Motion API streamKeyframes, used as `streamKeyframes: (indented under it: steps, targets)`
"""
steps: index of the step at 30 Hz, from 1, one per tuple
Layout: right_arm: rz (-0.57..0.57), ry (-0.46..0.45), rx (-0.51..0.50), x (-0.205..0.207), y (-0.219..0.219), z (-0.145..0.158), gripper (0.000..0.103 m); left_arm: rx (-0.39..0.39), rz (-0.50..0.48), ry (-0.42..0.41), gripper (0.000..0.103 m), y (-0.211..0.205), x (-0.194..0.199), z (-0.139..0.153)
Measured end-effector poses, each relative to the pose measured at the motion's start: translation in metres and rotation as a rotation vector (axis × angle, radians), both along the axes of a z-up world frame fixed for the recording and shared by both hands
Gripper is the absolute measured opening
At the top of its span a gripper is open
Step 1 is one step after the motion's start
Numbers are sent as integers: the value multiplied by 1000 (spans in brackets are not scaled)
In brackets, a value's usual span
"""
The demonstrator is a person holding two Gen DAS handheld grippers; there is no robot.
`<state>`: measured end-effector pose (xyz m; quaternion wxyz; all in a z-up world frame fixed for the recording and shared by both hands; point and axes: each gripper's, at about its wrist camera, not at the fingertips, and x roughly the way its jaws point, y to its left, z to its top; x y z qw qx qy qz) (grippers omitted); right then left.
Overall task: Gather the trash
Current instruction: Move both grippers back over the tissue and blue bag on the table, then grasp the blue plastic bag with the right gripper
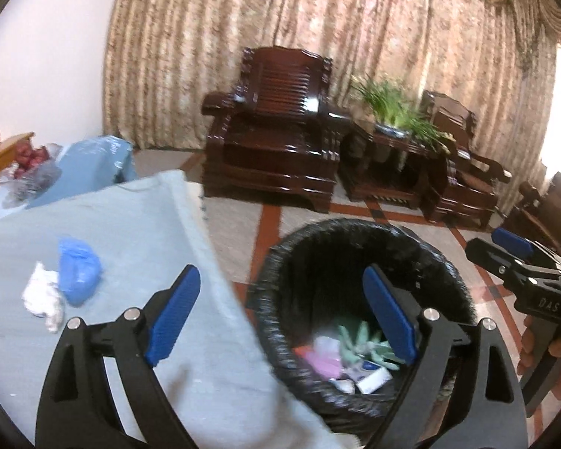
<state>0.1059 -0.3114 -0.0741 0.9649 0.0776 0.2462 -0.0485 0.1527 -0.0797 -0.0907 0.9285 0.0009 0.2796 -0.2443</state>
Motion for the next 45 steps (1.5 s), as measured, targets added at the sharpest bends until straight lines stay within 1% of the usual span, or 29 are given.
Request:
streamKeyframes:
  steps: [5,10,17,23,27,31,37,42,45]
  targets:
    - [46,-1,22,12,25,2,97,19,101,-26,91,46,1,7]
    - [113,17,49,31,59,-1,97,34,214,-34,93,94,4,9]
    - [225,9,30,61,122,-2,97,45,375,-29,93,165,10,8]
    - [303,-10,12,91,173,-2,97,66,468,-31,93,208,19,4]
    - [345,-22,-9,111,204,-6,97,78,511,-30,93,231,26,-1]
    - [374,-19,-11,133,231,-13,97,83,548,-12,93,252,39,-11]
    - [412,28,-2,174,271,-36,97,88,585,21,93,275,59,-27]
    - [421,80,-6,200,292,-62,97,95,608,35,93,286,71,-38]
    - [416,102,-9,211,297,-73,97,107,612,40,93,291,78,-45]
